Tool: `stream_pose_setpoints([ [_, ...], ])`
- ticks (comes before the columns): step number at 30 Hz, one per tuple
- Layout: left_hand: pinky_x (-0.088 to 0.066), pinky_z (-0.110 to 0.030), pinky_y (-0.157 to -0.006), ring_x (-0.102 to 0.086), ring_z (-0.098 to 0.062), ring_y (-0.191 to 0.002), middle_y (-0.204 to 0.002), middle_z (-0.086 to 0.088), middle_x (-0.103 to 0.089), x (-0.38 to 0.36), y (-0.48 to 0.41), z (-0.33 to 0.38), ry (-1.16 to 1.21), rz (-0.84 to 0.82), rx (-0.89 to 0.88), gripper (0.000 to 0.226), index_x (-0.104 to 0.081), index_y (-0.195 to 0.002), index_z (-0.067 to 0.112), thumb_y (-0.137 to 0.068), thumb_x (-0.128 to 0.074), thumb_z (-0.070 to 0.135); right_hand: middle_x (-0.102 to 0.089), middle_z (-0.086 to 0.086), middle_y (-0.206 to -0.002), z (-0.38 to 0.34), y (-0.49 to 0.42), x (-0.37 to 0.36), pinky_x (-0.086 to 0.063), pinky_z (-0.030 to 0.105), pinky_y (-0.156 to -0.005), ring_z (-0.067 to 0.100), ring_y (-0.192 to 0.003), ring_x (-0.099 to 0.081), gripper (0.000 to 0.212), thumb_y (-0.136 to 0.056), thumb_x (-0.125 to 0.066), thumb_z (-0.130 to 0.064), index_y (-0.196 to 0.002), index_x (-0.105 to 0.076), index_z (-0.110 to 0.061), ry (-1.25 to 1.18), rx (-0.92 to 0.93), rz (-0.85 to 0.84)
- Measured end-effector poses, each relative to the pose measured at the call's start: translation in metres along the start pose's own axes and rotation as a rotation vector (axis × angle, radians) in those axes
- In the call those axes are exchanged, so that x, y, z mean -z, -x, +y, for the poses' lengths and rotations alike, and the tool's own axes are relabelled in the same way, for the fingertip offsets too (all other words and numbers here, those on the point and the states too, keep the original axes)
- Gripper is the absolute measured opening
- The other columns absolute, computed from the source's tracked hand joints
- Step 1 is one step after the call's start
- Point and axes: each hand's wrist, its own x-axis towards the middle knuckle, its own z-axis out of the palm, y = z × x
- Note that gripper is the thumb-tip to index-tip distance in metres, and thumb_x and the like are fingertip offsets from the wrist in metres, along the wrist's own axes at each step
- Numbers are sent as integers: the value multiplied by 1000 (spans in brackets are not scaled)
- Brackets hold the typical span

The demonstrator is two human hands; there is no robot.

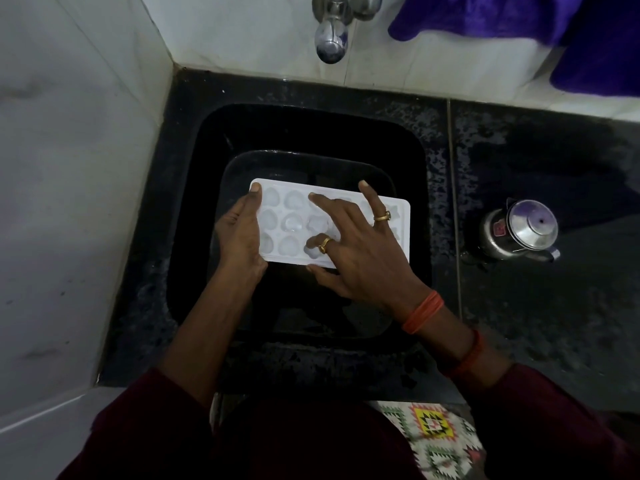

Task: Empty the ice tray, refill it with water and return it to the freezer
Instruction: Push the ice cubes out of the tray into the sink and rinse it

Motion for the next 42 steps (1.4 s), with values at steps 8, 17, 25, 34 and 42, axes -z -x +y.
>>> stream_pose_setpoints([
  [8, -64, -44, -72, -76, -29, -89, -102, -10, -78, 1, -2, -3, -7, 13, 8, 24, -74, -94, 14, -95, -70, 38, -43, 14, -155, 2, -2, 1, -6, 61, -122, 27, -134, -50, 36, -92, -57, -57, -97, -76, -28, 59, 24, -40],
  [17, -65, -43, -68, -76, -26, -81, -95, -8, -78, 2, -1, 0, -3, 2, 7, 25, -73, -95, 13, -96, -68, 37, -51, 14, -147, 2, -1, 1, -3, 62, -122, 28, -126, -55, 50, -95, -43, -69, -98, -75, -30, 41, -62, -8],
  [25, -64, -39, -62, -77, -26, -80, -92, -6, -78, 2, -2, 2, -13, 6, 11, 24, -74, -91, 16, -96, -69, 38, -50, 11, -148, 3, -3, 2, -2, 61, -122, 25, -129, -54, 46, -84, -63, -68, -105, -71, -28, 16, -93, 29],
  [34, -64, -46, -69, -76, -29, -83, -98, -10, -78, 1, -2, -1, -9, -12, 24, 24, -74, -92, 14, -95, -70, 38, -38, 14, -157, 9, -5, 6, -2, 64, -121, 31, -140, -42, 66, -81, -50, -80, -120, -68, -31, 29, -138, -92],
  [42, -64, -45, -71, -76, -29, -85, -100, -10, -78, 0, -1, -3, -16, -17, 32, 24, -74, -92, 15, -95, -70, 38, -36, 14, -158, 12, -4, 5, -1, 64, -121, 34, -142, -39, 66, -80, -49, -81, -119, -69, -31, 59, -123, -117],
])
